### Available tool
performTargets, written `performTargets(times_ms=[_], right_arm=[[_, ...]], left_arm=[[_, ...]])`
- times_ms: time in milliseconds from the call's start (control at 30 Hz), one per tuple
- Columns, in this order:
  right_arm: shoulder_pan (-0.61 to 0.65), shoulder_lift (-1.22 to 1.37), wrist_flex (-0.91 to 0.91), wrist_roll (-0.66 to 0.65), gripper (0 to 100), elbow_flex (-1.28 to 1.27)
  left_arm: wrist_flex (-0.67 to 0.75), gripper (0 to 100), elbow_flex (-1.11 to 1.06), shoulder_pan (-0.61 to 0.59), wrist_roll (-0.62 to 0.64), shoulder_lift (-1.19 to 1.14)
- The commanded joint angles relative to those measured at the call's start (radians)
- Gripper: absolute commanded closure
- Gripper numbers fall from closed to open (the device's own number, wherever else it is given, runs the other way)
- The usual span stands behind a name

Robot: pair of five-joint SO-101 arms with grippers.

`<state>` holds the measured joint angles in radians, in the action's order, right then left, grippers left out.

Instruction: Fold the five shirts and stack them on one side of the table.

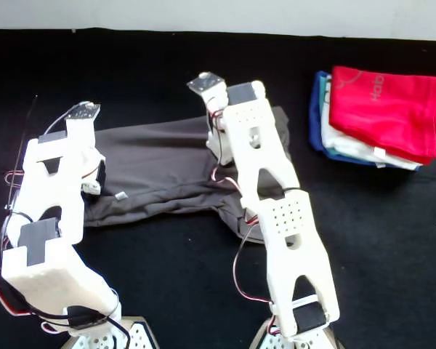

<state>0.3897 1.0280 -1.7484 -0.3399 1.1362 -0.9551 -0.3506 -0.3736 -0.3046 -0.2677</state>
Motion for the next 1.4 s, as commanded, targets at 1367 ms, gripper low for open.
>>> performTargets(times_ms=[1367], right_arm=[[-0.208, -0.542, 0.417, -0.178, 99.3, -0.869]], left_arm=[[0.043, 99, 0.002, 0.008, 0.005, 0.004]])
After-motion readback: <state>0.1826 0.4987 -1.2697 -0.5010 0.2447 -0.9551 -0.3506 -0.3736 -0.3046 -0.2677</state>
